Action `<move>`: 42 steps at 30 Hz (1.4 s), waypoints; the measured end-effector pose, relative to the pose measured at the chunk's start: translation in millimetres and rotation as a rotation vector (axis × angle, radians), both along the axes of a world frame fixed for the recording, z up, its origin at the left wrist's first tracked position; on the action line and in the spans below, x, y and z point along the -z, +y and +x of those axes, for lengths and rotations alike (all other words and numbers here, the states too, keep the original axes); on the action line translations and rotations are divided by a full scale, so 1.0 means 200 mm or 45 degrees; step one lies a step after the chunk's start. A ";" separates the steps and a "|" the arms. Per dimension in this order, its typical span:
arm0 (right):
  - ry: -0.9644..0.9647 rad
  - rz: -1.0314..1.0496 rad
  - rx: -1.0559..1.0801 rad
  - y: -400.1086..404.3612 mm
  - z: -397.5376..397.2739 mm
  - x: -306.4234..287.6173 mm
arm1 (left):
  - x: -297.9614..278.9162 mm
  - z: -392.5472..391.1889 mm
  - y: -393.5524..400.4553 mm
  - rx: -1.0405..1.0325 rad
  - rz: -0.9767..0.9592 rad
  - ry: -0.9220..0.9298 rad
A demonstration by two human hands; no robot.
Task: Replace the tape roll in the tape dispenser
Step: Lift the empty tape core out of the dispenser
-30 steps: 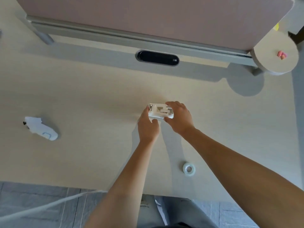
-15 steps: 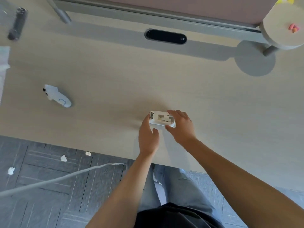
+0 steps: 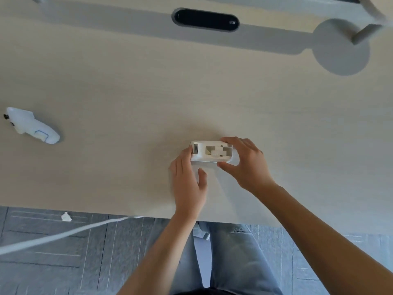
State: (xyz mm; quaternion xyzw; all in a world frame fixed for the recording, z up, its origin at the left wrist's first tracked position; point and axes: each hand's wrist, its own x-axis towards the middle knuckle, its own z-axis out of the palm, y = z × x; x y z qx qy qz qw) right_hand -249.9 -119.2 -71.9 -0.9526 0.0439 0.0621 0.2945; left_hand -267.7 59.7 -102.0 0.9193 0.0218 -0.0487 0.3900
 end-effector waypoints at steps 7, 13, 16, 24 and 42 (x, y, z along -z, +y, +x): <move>-0.008 0.029 -0.012 -0.01 -0.01 0.03 | 0.11 -0.04 0.00 -0.012 0.010 -0.194; -0.034 -0.022 -0.021 -0.01 -0.02 0.04 | 0.18 -0.06 0.00 -0.003 -0.023 -0.286; -0.059 -0.058 -0.051 -0.01 -0.03 0.05 | 0.20 -0.07 0.01 0.005 -0.059 -0.351; -0.153 -0.133 -0.126 0.01 -0.18 0.09 | 0.25 -0.20 0.09 0.074 -0.141 -0.483; -0.561 0.189 -0.131 0.01 -0.24 0.07 | 0.27 -0.27 0.05 0.140 0.162 -0.696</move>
